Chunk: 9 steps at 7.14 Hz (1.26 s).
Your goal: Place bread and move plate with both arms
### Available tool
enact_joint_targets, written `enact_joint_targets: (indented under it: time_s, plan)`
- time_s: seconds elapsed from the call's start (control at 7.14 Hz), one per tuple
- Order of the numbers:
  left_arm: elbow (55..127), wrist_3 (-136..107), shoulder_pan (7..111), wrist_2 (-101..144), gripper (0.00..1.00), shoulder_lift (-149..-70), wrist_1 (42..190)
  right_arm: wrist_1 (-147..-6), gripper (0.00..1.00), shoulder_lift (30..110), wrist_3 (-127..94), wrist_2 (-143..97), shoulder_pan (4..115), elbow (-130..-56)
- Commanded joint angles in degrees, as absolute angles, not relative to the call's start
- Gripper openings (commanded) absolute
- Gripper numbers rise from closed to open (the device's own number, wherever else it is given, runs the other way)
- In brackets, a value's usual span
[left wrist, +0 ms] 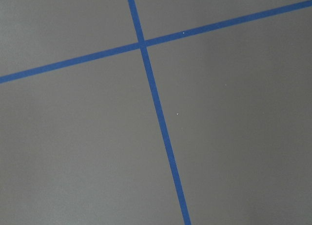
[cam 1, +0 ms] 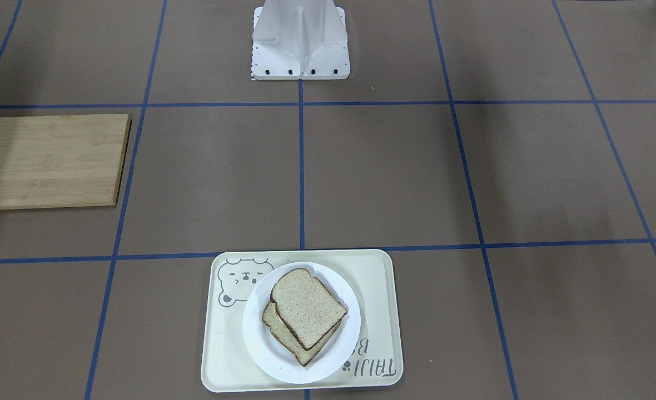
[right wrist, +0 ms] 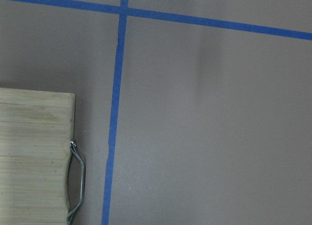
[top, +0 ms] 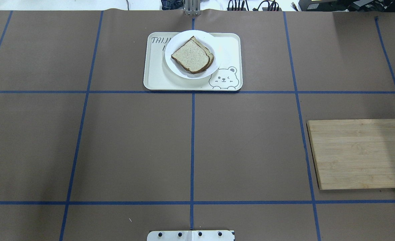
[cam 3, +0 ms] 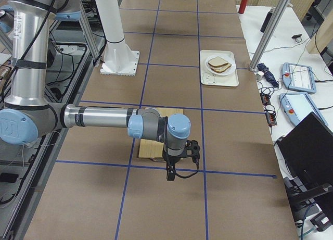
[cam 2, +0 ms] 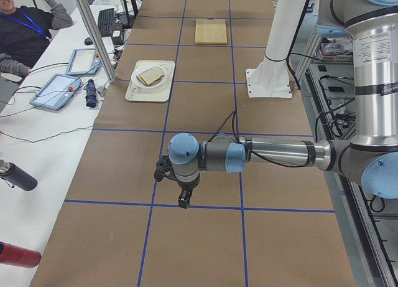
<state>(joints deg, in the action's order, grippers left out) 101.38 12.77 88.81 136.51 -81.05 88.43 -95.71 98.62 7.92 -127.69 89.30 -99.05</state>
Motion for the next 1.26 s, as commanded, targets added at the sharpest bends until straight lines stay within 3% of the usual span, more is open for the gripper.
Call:
enact_joint_targets:
  time_s: [0.0,1.12]
  plan:
    - [102.21,12.66,88.94,136.41,0.98,-80.6,88.51,-95.71,1.0,98.61,7.74,-127.88,89.3,-99.14]
    - [102.57,12.66,89.38,136.32,0.98,-80.33,88.33,-95.63,1.0,98.7,8.08,-128.41,89.3,-98.96]
